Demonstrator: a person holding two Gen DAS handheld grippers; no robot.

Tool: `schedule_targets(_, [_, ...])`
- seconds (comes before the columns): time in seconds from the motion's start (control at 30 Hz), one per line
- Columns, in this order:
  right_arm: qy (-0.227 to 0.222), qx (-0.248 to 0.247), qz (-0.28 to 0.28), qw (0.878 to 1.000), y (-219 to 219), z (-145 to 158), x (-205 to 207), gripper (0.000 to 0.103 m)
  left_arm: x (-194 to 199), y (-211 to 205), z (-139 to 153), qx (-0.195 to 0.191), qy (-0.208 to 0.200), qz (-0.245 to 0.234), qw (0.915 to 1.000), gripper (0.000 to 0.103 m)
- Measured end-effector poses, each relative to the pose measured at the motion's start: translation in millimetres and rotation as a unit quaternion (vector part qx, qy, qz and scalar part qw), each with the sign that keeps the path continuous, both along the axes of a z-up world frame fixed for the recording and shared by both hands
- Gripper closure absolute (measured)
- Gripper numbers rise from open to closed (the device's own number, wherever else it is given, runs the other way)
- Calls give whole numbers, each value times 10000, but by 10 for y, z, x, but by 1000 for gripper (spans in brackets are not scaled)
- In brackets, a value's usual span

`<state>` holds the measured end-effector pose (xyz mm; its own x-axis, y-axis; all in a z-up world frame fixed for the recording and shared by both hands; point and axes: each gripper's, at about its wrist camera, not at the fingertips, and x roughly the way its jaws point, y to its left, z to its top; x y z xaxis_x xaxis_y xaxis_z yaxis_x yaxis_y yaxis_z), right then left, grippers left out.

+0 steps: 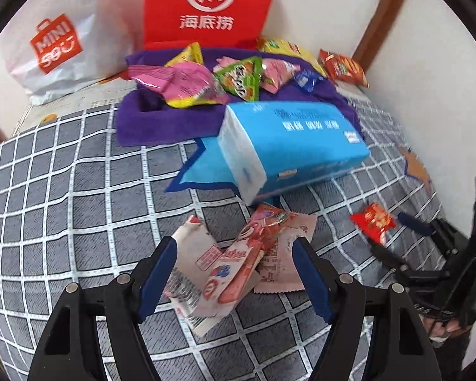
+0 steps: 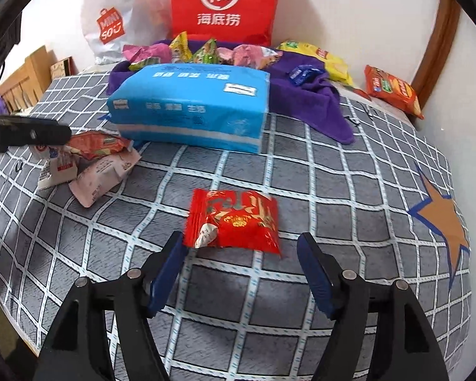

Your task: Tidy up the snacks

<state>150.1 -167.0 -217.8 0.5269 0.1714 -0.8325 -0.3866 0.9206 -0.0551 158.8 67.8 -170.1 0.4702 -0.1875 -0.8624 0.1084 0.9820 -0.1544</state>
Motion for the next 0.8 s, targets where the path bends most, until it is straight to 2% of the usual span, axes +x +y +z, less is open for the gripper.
schedule_targets(0.17, [89, 299, -207, 9993, -62, -24, 84, 30, 30, -83, -101, 266, -6, -50, 9996, 34])
schedule_targets(0.27, [110, 430, -253, 9987, -57, -31, 128, 30, 39, -98, -150, 333, 23, -138, 9993, 45])
schedule_targets(0.33, [132, 502, -270, 9983, -43, -40, 166, 30, 41, -114, -163, 503, -36, -145, 9986, 58])
schedule_targets(0.5, [249, 514, -203, 9982, 30, -79, 250, 30, 14, -164, -108, 443, -208, -368, 9981, 68])
schedule_targets(0.67, [394, 805, -268, 9956, 20, -96, 314, 30, -8, -295, -159, 672, -239, -613, 9956, 70])
schedule_targets(0.8, [505, 928, -413, 9935, 3, -139, 373, 30, 29, -310, -207, 505, -145, -614, 9967, 68])
